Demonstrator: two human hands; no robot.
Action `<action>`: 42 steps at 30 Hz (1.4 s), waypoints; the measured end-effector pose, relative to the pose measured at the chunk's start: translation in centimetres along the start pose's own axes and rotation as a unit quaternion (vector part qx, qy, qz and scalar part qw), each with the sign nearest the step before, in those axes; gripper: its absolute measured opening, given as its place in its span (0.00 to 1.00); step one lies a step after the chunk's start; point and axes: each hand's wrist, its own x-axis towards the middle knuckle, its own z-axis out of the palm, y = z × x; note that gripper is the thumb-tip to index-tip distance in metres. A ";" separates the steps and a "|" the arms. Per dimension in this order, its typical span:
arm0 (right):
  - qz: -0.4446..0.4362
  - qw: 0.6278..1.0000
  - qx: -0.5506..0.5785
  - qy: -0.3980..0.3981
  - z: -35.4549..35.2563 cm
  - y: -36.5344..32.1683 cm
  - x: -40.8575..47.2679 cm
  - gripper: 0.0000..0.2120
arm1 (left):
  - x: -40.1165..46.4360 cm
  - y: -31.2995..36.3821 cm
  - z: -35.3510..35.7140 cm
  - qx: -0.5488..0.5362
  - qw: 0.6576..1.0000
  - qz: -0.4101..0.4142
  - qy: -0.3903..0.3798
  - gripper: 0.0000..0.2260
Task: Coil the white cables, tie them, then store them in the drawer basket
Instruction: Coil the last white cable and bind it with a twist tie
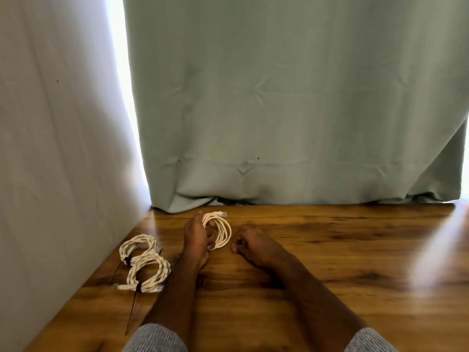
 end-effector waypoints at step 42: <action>0.091 0.890 0.396 0.206 -2.3 -1.9 -0.8 0.05 | -1.0 -2.1 4.0 0.113 0.976 0.163 -0.092 0.09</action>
